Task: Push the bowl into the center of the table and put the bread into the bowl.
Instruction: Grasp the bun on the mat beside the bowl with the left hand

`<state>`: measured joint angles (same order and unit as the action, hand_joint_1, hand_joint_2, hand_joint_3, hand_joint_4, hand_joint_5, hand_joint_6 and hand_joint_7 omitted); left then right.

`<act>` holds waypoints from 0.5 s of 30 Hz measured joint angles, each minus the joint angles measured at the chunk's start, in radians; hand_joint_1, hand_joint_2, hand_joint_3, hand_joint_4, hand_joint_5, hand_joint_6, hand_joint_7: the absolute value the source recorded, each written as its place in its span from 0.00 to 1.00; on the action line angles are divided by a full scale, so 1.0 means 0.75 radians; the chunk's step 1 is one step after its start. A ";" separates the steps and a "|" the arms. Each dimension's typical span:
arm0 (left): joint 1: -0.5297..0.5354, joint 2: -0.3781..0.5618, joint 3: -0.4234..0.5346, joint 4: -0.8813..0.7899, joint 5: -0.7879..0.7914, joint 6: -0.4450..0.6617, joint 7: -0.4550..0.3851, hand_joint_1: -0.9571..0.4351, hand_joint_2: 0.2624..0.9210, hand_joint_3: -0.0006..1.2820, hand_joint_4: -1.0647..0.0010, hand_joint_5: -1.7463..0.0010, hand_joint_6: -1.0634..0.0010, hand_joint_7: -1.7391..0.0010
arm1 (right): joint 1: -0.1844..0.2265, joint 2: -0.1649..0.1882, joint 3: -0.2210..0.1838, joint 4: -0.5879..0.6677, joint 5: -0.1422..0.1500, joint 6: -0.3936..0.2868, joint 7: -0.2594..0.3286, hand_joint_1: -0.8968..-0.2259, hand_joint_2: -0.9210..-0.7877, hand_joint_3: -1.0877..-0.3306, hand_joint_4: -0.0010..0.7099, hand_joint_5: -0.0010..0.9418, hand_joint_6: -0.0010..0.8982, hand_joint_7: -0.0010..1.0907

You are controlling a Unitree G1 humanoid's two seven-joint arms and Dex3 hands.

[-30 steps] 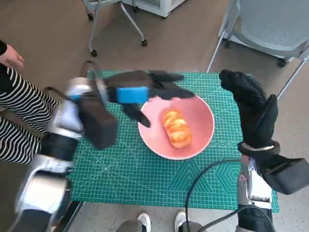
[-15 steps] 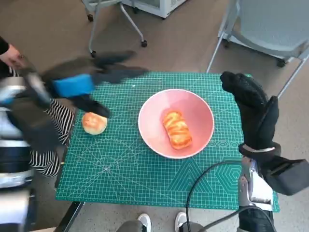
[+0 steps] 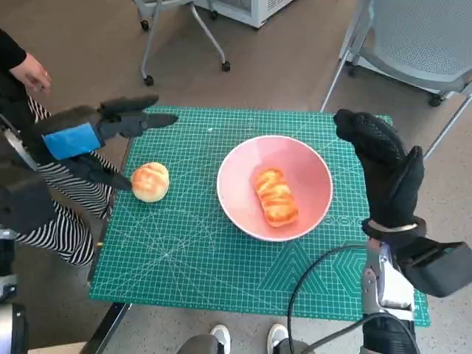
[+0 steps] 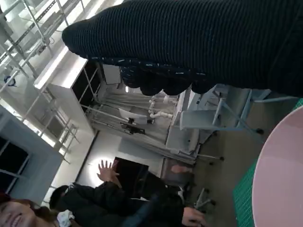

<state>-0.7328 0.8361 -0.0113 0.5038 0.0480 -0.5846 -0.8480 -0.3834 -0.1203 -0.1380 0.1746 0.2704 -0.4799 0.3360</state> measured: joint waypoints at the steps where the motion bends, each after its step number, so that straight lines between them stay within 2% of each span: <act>1: 0.001 0.002 0.000 0.003 0.007 0.000 0.005 0.40 0.77 0.00 0.92 0.99 0.77 0.92 | -0.001 0.000 0.001 0.002 0.000 0.000 0.001 0.32 0.00 0.48 0.29 0.00 0.10 0.51; 15: 0.028 0.007 -0.042 0.115 0.086 0.047 0.047 0.43 0.77 0.00 0.90 1.00 0.76 0.94 | -0.012 -0.001 0.006 0.022 0.005 0.000 0.023 0.32 0.00 0.47 0.29 0.00 0.09 0.52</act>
<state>-0.7117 0.8414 -0.0430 0.5901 0.1126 -0.5493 -0.8127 -0.3926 -0.1209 -0.1332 0.1909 0.2741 -0.4800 0.3531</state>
